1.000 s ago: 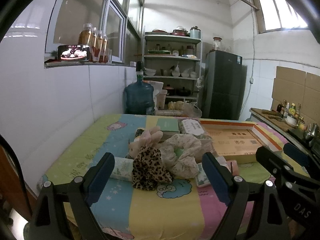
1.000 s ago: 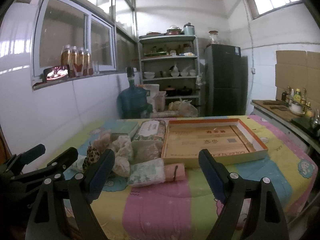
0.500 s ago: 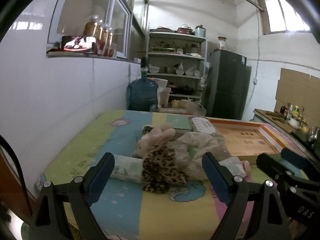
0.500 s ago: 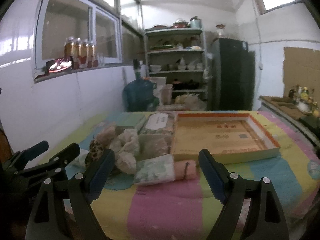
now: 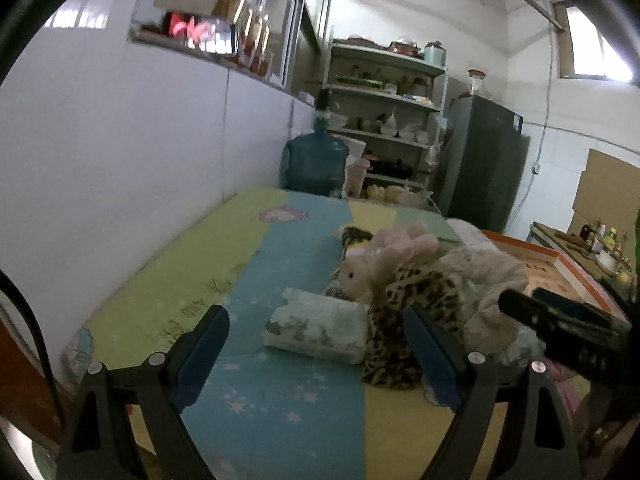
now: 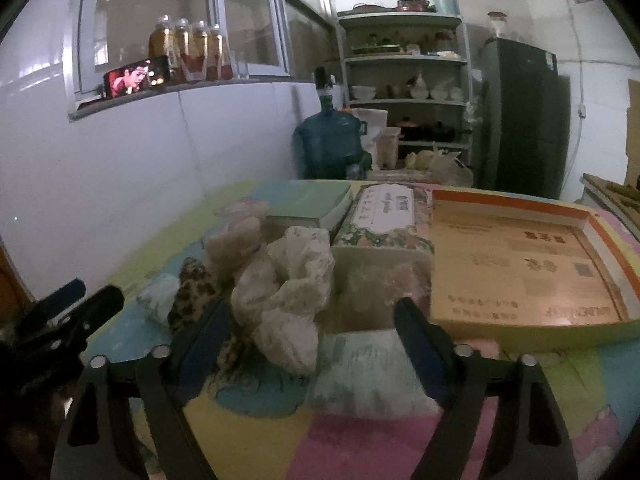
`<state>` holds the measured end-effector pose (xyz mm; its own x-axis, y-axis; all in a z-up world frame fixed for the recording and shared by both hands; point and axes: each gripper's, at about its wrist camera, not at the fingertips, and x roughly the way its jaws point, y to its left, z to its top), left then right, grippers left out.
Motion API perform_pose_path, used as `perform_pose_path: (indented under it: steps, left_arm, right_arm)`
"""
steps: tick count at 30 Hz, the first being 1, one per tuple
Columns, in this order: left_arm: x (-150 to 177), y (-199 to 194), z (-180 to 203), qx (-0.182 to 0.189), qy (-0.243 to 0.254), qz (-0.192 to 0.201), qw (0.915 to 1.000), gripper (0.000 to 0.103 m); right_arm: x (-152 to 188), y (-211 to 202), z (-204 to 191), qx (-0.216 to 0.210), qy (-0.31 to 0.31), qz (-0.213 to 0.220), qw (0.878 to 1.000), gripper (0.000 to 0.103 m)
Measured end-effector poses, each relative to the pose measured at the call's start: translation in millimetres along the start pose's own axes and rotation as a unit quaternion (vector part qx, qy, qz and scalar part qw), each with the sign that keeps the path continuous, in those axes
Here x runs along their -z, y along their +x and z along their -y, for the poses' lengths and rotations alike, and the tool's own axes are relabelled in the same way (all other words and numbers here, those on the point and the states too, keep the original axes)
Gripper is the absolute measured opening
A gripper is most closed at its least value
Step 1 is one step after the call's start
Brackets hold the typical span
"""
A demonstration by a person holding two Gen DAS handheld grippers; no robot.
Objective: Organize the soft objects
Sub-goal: 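Grasp the leopard-print scrunchie with the left tool while the right tool grasps the white lace scrunchie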
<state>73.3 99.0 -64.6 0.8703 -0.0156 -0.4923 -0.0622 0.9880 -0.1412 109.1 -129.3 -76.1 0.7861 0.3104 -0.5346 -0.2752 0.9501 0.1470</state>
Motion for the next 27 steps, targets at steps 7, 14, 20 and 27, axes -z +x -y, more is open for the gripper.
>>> perform_pose_path:
  steps: [7,14,20,27]
  left_arm:
    - [-1,20,18,0.064,0.002,-0.018,0.9978,0.084]
    - [-1,45,47,0.104,0.022,-0.053,0.9929,0.054]
    - [1,60,56,0.114,0.023,-0.074,0.9905,0.014]
    - [-1,56,61,0.115,0.02,-0.062,0.9912,0.005]
  right_arm:
    - [-1,32,7,-0.047,0.011,-0.041,0.998,0.029]
    - [-4,28,13,-0.074,0.011,-0.048,0.996,0.021]
    - [-3,16,19,-0.094,0.015,-0.045,0.994,0.017]
    - [-8,4,22,-0.113,0.019,-0.028,0.993,0.016]
